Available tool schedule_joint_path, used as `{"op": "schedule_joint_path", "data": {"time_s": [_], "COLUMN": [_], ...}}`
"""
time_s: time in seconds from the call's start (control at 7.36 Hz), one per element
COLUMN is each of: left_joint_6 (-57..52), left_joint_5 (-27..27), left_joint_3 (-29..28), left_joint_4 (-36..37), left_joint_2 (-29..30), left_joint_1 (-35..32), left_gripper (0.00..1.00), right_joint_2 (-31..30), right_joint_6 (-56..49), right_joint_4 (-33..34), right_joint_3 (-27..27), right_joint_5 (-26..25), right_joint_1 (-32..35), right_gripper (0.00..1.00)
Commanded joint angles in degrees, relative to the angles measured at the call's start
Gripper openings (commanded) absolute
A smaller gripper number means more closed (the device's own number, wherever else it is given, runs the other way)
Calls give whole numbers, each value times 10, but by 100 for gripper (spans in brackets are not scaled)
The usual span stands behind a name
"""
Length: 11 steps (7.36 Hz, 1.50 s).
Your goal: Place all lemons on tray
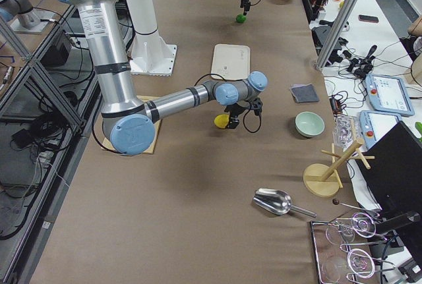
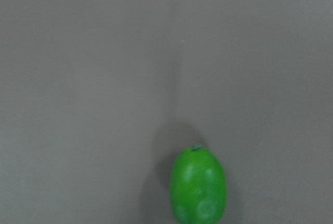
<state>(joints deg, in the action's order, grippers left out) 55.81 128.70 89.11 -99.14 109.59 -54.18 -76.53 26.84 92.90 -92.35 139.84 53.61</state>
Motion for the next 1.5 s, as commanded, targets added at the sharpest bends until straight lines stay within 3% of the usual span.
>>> {"op": "schedule_joint_path", "data": {"time_s": [0.0,0.14,0.41,0.54,0.82,1.09,1.36], "left_joint_6": [4,1,-3,-5,-5,-55,-151], "left_joint_5": [-19,-23,-27,-27,-17,18,19], "left_joint_3": [-22,-25,-40,-39,-17,43,118], "left_joint_4": [-32,-33,-78,-77,-63,44,192], "left_joint_2": [1,0,-6,-6,-7,-5,-1], "left_joint_1": [20,28,33,33,29,-3,-47], "left_gripper": [94,82,29,0,0,0,0], "right_joint_2": [7,3,2,1,2,9,71], "right_joint_6": [-3,-6,-8,-8,-11,-11,-3], "right_joint_4": [0,0,0,0,1,0,-12], "right_joint_3": [13,13,18,18,20,15,13], "right_joint_5": [-4,-6,-7,-6,-6,-2,0], "right_joint_1": [-14,-19,-23,-21,-19,-14,-11], "right_gripper": [94,92,86,72,16,11,11]}}
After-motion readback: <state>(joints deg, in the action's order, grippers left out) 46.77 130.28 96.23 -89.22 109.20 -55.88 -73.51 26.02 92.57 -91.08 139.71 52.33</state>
